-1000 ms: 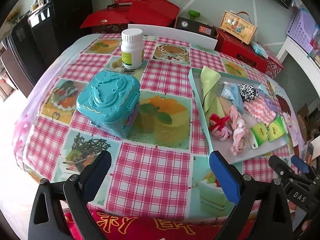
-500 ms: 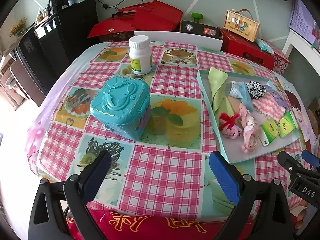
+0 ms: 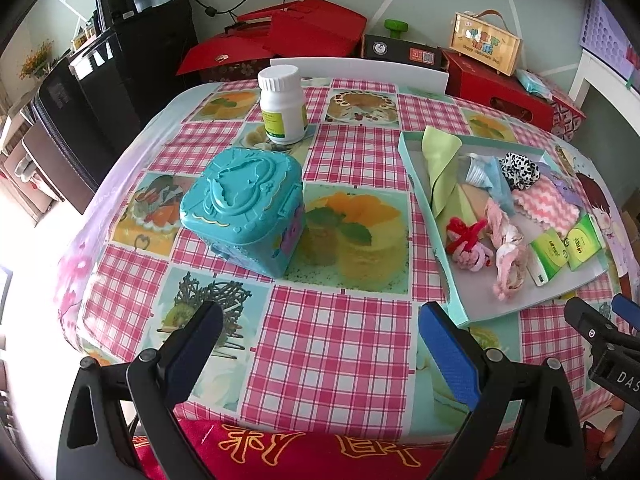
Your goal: Organize soft objects
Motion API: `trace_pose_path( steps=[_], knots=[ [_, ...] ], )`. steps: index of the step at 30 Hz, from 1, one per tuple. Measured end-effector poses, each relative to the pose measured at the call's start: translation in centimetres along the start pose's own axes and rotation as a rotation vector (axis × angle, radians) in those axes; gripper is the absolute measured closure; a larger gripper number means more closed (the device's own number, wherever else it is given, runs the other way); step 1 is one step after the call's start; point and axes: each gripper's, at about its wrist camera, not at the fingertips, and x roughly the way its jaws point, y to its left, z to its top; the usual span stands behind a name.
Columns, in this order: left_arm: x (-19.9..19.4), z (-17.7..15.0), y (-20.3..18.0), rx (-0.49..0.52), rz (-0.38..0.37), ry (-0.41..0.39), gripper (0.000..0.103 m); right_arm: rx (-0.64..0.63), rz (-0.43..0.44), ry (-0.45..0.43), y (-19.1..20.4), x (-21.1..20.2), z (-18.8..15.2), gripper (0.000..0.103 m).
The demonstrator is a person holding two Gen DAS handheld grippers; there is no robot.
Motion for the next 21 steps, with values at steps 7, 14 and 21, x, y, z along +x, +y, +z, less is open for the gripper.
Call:
trace_pose_path(
  steps=[7, 14, 21],
  knots=[
    [0.08, 0.00, -0.08, 0.006, 0.002, 0.003, 0.005, -0.002, 0.000, 0.003, 0.04, 0.07, -0.03, 0.000],
    [0.23, 0.00, -0.10, 0.006, 0.011, 0.007, 0.005, -0.002, 0.000, 0.004, 0.06, 0.15, -0.01, 0.000],
    [0.27, -0.02, -0.16, 0.007, 0.013, 0.008, 0.005, -0.002, 0.001, 0.005, 0.08, 0.14, 0.00, 0.000]
  ],
)
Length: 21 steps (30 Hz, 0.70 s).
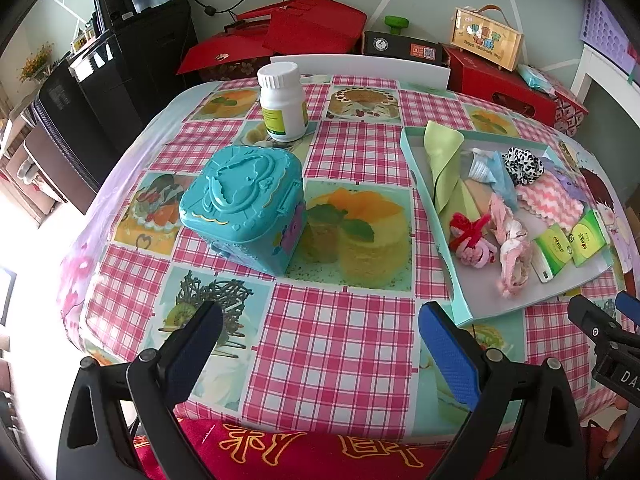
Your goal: Organize soft objects
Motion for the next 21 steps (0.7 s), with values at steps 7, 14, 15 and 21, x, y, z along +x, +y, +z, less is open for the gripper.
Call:
trace_pose_path(
  steps=[7, 14, 15, 21],
  knots=[
    [0.13, -0.06, 0.04, 0.004, 0.004, 0.003, 0.005, 0.000, 0.002, 0.003, -0.09, 0.18, -0.06, 0.000],
    [0.23, -0.11, 0.08, 0.003, 0.007, 0.006, 0.005, 0.001, 0.002, 0.004, -0.07, 0.22, -0.11, 0.000],
    [0.23, -0.13, 0.08, 0.004, 0.008, 0.006, 0.005, 0.001, 0.002, 0.004, -0.07, 0.21, -0.06, 0.000],
    [0.27, -0.16, 0.10, 0.002, 0.010, 0.006, 0.005, 0.002, 0.003, 0.004, -0.06, 0.21, -0.08, 0.000]
  ],
)
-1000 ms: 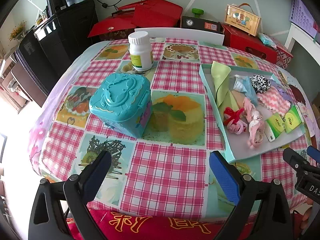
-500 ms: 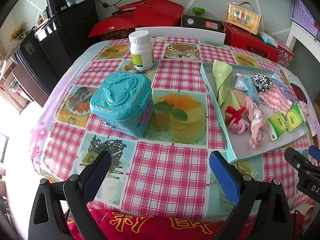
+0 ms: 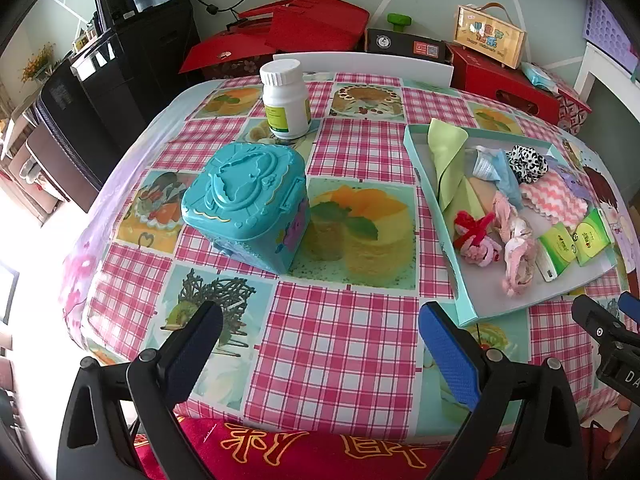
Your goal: Organize soft objects
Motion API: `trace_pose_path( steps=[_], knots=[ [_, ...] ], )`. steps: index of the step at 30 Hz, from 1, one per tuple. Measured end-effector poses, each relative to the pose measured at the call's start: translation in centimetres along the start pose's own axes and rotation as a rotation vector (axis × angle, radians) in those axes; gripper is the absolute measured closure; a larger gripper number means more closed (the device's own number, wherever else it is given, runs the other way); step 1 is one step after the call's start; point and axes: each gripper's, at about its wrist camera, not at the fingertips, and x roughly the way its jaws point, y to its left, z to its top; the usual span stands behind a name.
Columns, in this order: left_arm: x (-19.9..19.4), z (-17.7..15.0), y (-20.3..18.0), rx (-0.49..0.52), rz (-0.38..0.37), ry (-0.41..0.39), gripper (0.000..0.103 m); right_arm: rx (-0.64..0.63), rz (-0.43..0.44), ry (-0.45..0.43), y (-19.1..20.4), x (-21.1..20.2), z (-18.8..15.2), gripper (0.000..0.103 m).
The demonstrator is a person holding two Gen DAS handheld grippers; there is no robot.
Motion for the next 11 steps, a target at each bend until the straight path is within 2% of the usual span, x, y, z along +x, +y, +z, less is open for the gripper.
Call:
trace_pose_path(
  steps=[11],
  knots=[
    [-0.11, 0.04, -0.05, -0.001, 0.005, -0.005, 0.005, 0.002, 0.001, 0.003, -0.04, 0.00, 0.08, 0.000]
  ],
)
